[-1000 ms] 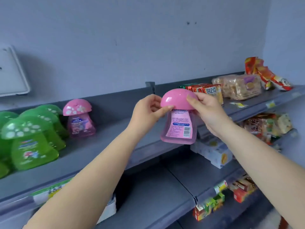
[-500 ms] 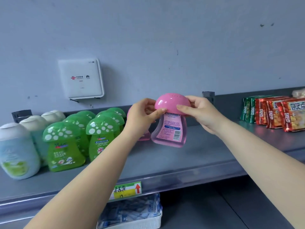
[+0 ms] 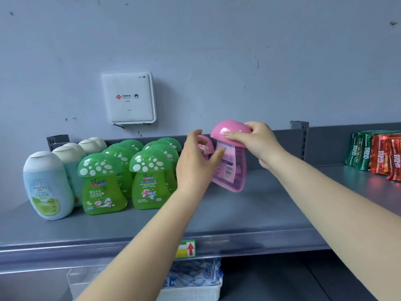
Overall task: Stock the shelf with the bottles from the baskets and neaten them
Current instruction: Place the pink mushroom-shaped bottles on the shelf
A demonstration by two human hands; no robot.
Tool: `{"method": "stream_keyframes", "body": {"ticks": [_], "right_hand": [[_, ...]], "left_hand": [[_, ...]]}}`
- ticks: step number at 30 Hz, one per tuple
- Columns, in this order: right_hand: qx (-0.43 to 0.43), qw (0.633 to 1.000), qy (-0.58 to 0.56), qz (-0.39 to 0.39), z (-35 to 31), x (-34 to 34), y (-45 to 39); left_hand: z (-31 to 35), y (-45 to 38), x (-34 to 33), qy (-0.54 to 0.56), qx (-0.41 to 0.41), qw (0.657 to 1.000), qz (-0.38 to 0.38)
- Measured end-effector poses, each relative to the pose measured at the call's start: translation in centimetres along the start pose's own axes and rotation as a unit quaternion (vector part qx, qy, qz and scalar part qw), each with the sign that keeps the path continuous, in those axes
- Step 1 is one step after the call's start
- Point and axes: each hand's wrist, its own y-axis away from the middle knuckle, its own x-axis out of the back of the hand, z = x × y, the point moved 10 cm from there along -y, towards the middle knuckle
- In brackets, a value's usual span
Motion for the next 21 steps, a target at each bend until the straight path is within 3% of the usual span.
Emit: {"method": "stream_keyframes", "body": {"ticks": [4,7,15,21], "right_hand": [[-0.061,0.993,-0.069,0.072,1.9,0.5,-0.6],[-0.092,0.986,-0.115,0.080,2.8,0.2,-0.7],[-0.131,0.972,-0.192,0.029,3.3,0.3,-0.6],[-0.103,0.985,-0.117,-0.070,1.8,-0.2,-0.7]], "left_hand": [[1.7,3.4,-3.5,-0.199,-0.100,0.975,-0.002],[1.5,4.0,-5.7,-0.291,-0.093,0.952,-0.019],[0.8,2.8,-6.5,-0.252,-0.089,0.960,-0.080],[0.9,2.2,-5.9,-0.130,-0.104,0.983,-0.074]]}}
